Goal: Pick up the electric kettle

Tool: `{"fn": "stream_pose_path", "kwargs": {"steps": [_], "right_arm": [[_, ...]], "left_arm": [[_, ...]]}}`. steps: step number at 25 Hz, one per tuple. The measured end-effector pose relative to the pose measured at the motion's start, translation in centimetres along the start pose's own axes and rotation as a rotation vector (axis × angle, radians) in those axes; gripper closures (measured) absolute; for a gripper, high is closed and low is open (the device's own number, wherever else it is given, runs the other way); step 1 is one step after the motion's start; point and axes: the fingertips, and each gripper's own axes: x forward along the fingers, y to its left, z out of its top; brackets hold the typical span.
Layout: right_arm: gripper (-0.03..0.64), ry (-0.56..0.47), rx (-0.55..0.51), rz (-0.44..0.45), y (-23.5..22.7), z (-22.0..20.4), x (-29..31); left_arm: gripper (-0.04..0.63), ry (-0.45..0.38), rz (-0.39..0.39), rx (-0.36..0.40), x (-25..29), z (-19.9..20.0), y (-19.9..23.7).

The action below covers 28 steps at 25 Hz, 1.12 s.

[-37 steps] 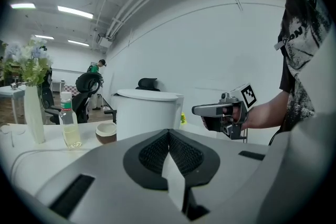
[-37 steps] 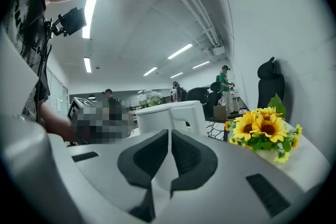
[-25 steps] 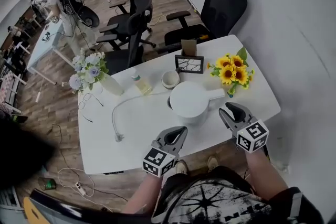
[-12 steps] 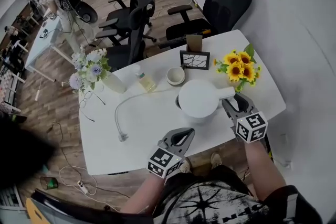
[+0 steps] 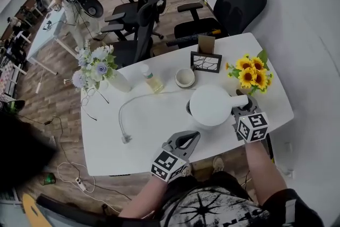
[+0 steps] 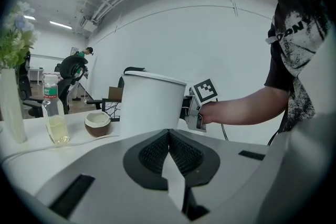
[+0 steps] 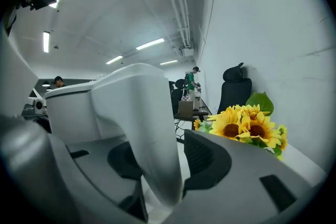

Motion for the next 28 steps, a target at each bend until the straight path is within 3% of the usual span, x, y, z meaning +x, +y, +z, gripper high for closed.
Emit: {"fn": "stream_pose_path", "kwargs": {"steps": [6,9,28], "right_arm": [[0.545,-0.003,-0.035,-0.036,0.0,0.3,0.9],[0.555,-0.006,-0.036,-0.048,-0.1,0.2,0.8],[0.509,-0.105,0.117,-0.125,-1.0,1.8,1.4]], "left_arm": [[0.586,-0.005,0.021,-0.021,-0.6,-0.4,0.8],[0.586,-0.008,0.033,-0.027,-1.0,-0.4,1.0],[0.586,-0.046,0.137,-0.025,-4.7,0.8,2.9]]}}
